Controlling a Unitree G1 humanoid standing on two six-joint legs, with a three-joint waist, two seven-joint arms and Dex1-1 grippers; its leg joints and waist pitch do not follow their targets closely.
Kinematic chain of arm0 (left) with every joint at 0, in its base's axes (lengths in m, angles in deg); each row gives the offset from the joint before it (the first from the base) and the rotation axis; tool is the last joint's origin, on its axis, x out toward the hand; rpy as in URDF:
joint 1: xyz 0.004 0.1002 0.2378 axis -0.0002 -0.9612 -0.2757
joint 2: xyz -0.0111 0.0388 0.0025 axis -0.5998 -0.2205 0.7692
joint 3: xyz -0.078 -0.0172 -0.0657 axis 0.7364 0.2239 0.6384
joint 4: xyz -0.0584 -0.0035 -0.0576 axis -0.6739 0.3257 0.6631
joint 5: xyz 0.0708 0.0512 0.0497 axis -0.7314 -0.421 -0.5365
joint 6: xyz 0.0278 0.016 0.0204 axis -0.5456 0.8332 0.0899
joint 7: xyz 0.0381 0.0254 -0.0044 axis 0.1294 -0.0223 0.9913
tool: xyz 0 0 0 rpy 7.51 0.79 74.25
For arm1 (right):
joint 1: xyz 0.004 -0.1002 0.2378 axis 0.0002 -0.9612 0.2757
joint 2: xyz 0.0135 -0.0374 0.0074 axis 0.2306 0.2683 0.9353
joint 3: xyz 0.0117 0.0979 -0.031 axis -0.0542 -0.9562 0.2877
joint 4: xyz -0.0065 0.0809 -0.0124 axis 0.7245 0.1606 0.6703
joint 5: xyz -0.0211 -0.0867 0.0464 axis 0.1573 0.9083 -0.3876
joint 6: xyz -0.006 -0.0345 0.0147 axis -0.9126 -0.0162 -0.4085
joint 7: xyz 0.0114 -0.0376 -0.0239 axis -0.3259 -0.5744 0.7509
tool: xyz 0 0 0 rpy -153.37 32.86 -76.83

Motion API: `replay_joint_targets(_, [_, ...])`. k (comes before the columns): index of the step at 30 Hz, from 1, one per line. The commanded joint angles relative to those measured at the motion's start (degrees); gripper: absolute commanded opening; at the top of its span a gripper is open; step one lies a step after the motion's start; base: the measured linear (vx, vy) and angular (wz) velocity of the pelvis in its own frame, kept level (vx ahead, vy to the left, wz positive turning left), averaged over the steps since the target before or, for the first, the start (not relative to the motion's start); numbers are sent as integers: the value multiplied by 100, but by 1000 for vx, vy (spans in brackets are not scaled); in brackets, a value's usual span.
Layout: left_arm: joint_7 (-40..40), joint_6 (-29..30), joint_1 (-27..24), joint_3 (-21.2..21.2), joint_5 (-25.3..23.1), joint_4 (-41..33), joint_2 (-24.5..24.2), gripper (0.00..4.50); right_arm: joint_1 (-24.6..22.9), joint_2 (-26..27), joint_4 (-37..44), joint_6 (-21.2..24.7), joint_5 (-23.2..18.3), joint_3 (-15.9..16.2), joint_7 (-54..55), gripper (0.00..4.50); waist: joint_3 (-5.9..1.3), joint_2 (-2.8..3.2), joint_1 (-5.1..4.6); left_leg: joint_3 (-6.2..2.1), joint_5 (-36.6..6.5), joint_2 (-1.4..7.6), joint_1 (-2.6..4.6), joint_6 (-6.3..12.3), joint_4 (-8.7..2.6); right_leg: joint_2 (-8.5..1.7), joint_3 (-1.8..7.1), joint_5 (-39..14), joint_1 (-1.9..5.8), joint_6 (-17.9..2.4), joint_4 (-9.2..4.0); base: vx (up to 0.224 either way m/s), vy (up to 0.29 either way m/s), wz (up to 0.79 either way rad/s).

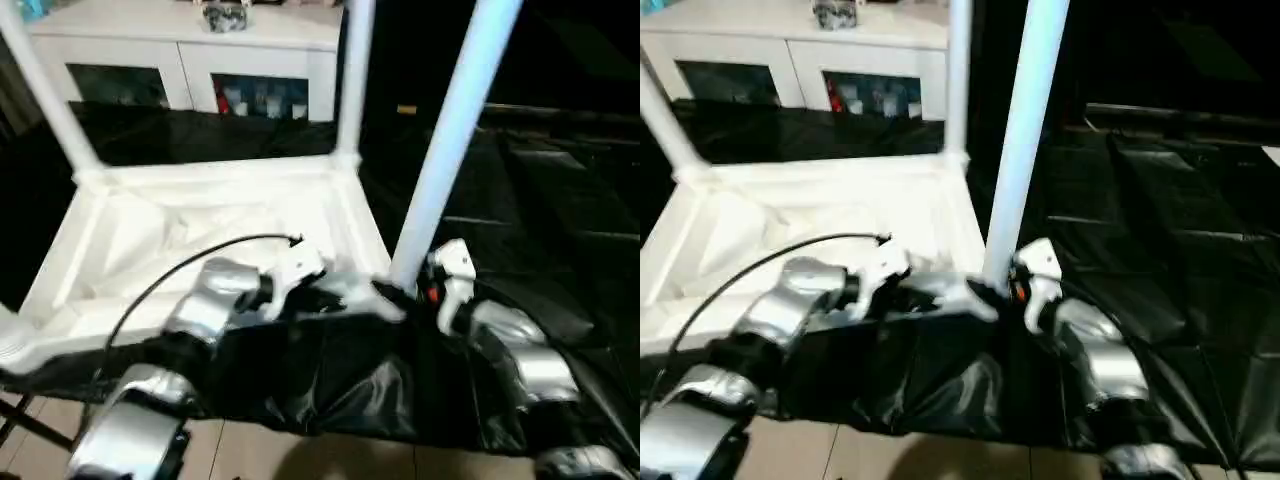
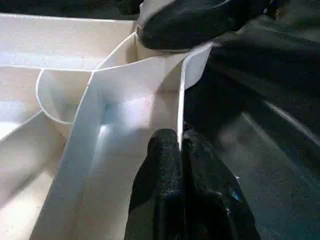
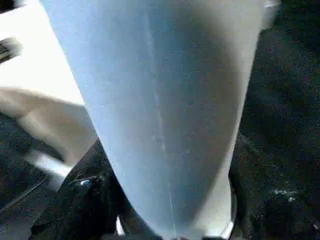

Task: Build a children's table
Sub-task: Rotate leg to tighten

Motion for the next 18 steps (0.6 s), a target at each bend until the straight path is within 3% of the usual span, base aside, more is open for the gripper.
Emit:
replay_joint_targets(1, [529,-19,191,-99,181,-40,651,0,27,510,-239,84,263,612,121,254,-259,-79,2,-66,-965,185,-2,238,-382,-446,325,-1534,237,-1006,-470,0,0,0])
replay_joint_targets(3, [901,20,233,-121,63,-16,846,0,197,781,-587,53,413,517,831,254,-268,-48,5,-65,-832,185,-4,274,-379,-452,330,-1342,232,-1051,-446,0,0,0])
replay_joint_targets(5, [1151,-3,230,-125,-30,11,1015,0,412,965,-1000,-144,556,477,1313,254,-274,-59,-14,-59,-772,173,-18,288,-375,-444,325,-1272,246,-1072,-438,0,0,0])
replay_joint_targets(9, [1307,-105,196,-130,-51,39,1122,0,550,1048,-1220,-316,596,471,1391,254,-272,-58,-13,-48,-779,160,-28,391,-366,-434,320,-1246,255,-1057,-447,0,0,0])
replay_joint_targets(11, [1307,-116,182,-131,-53,44,1104,0,597,1058,-1253,-377,466,381,1187,310,-266,-37,-13,-50,-859,166,-23,420,-374,-432,318,-1344,245,-1026,-467,0,0,0])
replay_joint_targets(14, [1290,-131,169,-124,-59,40,1056,0,615,1036,-1250,-419,413,337,1024,342,-266,-44,-16,-55,-961,173,-18,393,-383,-438,318,-1458,244,-1003,-478,0,0,0])
replay_joint_targets(15, [1146,-157,153,-106,-21,12,987,0,622,927,-1241,-504,528,463,923,359,-267,-41,-14,-56,-963,177,-16,392,-386,-434,318,-1449,238,-1002,-474,0,0,0])
replay_joint_targets(18, [972,-223,125,-86,30,-28,923,0,611,811,-1226,-587,570,587,687,359,-266,-42,-16,-56,-953,172,-26,412,-385,-432,315,-1387,247,-1026,-472,0,0,0])
